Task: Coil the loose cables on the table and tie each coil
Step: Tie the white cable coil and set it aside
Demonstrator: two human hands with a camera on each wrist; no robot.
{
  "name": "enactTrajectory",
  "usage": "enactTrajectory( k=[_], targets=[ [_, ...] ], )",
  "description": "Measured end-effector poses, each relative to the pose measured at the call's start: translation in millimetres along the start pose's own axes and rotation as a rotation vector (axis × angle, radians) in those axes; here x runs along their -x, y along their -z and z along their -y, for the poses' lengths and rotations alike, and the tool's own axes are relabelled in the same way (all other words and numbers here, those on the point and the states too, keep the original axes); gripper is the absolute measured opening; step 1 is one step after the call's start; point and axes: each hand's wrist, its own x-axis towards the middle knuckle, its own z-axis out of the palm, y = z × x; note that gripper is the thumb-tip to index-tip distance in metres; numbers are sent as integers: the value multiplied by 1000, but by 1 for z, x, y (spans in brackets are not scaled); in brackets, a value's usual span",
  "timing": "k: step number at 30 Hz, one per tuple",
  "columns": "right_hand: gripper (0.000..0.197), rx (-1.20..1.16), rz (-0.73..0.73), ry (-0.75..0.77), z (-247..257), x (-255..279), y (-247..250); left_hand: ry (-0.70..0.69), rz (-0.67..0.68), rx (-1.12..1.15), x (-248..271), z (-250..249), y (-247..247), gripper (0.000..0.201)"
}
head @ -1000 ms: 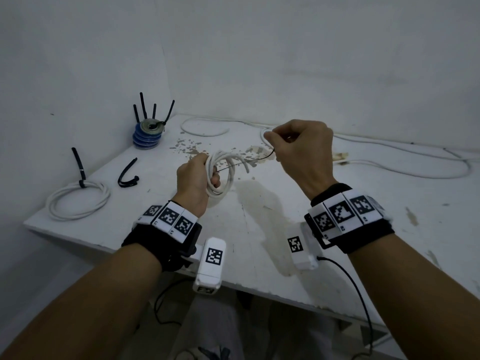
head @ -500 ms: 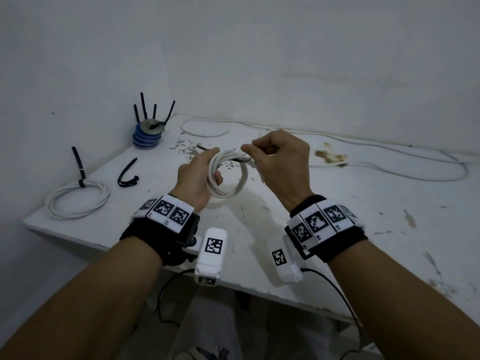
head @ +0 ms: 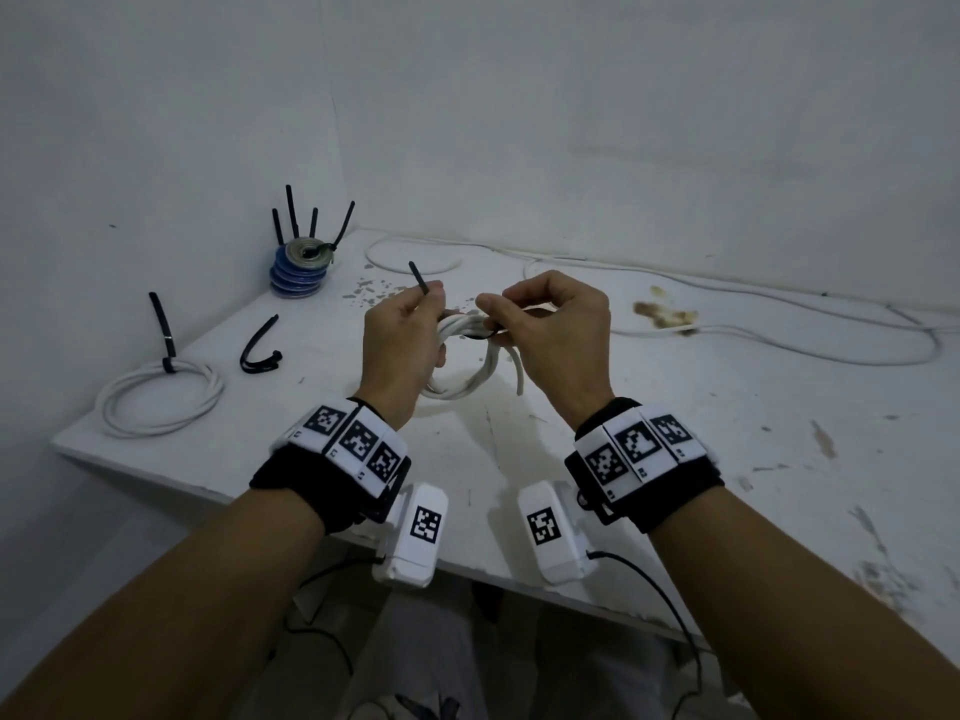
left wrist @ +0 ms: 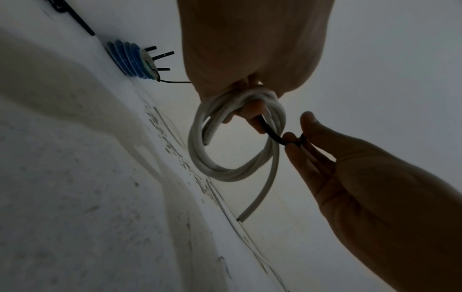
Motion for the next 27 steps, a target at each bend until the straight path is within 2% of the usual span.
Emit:
enactTrajectory(
  k=[3, 7, 10, 14, 19, 22, 27],
  targets=[
    [16, 34, 63, -29, 0, 1, 0, -54, -4, -99, -4, 4, 2, 25],
    [13, 64, 65, -26, -1, -1, 0, -127, 88, -182, -5, 3, 5, 40],
    [12, 31, -3, -41, -2, 1, -3, -140, 141, -229, -8, 0, 5, 32],
    [10, -33, -93, -104, -5, -3, -1, -223, 273, -462, -6, 4, 10, 24],
    [9, 92, 21, -104, -4, -6, 2, -353, 335, -535, -1, 3, 14, 24],
    [9, 106, 27, -98, -2, -7, 1, -411, 378, -569, 0, 0, 11, 24],
    [10, 108, 17, -91, -2, -5, 2, -410, 401, -602, 1, -5, 8, 32]
  ],
)
